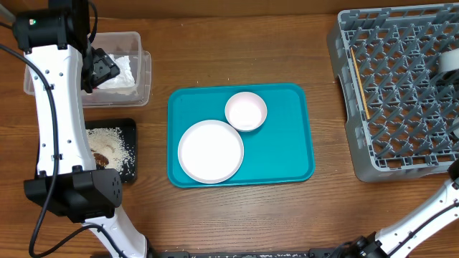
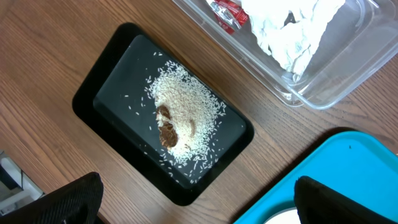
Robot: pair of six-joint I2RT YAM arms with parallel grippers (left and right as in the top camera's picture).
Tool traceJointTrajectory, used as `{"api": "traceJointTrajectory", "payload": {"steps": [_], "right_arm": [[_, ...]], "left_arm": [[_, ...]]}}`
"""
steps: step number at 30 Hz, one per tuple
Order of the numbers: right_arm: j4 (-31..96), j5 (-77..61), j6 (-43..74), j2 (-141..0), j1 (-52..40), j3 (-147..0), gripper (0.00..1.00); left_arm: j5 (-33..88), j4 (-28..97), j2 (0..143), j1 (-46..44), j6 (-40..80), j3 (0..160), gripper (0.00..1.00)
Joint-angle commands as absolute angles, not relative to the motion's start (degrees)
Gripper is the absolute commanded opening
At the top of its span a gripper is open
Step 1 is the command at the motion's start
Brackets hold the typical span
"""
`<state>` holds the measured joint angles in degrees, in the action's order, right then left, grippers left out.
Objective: Sort waste into correct bins and load items into the dishwasher
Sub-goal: 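Lower the cup upside down into the grey rack and open the right gripper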
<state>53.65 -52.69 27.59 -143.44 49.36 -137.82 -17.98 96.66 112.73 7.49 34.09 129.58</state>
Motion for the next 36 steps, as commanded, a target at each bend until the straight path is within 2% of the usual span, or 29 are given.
{"api": "traceJointTrajectory", "payload": {"steps": [1, 4, 7, 16, 19, 21, 26, 31, 36], "right_arm": [[56.12, -45.93, 26.74, -143.76, 50.46, -138.78, 0.25], [58.78, -42.59, 26.79, -141.32, 51.48, -140.16, 0.28], [59.99, -40.38, 27.68, -137.56, 52.21, -140.84, 0.36], [62.3, -30.2, 29.69, -125.95, 51.16, -140.84, 0.38], [61.87, -30.02, 25.52, -125.49, 48.23, -140.81, 0.31], [61.8, -28.27, 23.59, -126.1, 45.63, -140.73, 0.21], [61.58, -10.87, 22.26, -130.17, 37.36, -140.64, 0.04], [59.48, -0.84, 22.26, -136.0, 31.03, -140.62, 0.04], [59.29, 6.61, 22.7, -139.06, 29.23, -140.62, 0.04]], "left_arm": [[-17.96, 96.77, 111.66, 7.11, 33.41, 130.56, 1.0], [-17.96, 96.77, 111.66, 7.11, 33.41, 130.56, 1.0], [-17.96, 96.77, 111.66, 7.11, 33.41, 130.56, 1.0], [-17.96, 96.77, 111.66, 7.11, 33.41, 130.56, 1.0], [-17.96, 96.79, 111.66, 7.11, 33.41, 130.56, 1.0], [-17.96, 96.77, 111.66, 7.11, 33.41, 130.56, 1.0], [-17.96, 96.79, 111.66, 7.11, 33.41, 130.56, 1.0], [-17.96, 96.77, 111.66, 7.11, 33.41, 130.56, 1.0], [-17.96, 96.77, 111.66, 7.11, 33.41, 130.56, 1.0]]}}
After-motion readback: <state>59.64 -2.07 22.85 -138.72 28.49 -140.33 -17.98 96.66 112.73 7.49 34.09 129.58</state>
